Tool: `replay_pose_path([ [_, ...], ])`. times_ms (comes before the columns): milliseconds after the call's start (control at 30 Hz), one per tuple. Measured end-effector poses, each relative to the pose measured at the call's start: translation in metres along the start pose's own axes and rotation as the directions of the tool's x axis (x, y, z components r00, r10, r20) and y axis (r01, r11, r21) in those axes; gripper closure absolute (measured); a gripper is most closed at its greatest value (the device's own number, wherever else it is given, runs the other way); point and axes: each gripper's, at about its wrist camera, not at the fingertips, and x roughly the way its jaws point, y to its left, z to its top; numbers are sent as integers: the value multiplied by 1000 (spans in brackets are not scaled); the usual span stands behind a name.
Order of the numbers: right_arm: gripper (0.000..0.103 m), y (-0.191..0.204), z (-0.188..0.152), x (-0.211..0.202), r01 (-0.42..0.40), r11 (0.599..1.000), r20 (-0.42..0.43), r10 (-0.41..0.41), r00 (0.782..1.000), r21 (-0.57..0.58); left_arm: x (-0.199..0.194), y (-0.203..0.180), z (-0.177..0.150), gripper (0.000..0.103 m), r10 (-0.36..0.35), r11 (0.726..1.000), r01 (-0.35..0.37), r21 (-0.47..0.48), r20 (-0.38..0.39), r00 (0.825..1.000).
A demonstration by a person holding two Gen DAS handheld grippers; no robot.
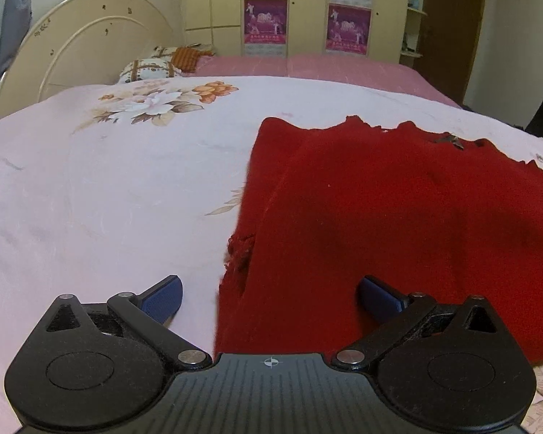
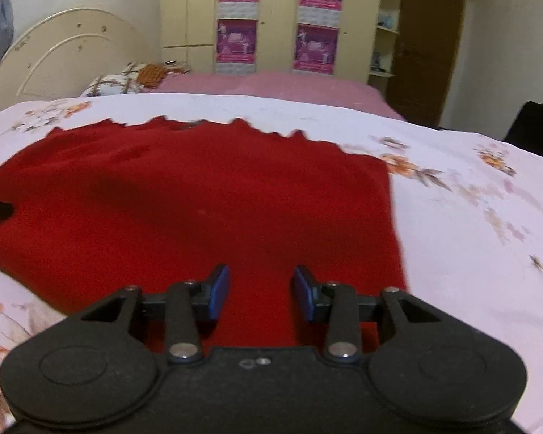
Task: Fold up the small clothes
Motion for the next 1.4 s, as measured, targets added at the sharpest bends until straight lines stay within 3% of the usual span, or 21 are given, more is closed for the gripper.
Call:
replay_pose_path([
  [267,63,-16,-3,-9,63,997,-32,-62,998,49,-14,3,-3,0,25,1000,-25,-12,-13,1000],
  [667,63,40,18,-24,-58,998,27,57,998,37,-37,-28,-3,0,-52,998,52,38,8,999],
  [800,63,52,16,-19,-66,997,17,66,998,39,-31,-36,-12,0,-36,996,37,80,-10,999],
  [900,62,54,7,-5,-63,998,-49,65,997,30,-29,-34,-18,0,-41,996,41,73,-9,999],
  [1267,62,52,-4,-16,-67,998,-43,66,997,-17,-40,-27,-19,0,-61,996,62,60,-31,998],
  [1400,62,49,2,-21,-90,996,-35,90,995,13,-52,-25,-7,0,-91,996,91,13,8,996],
])
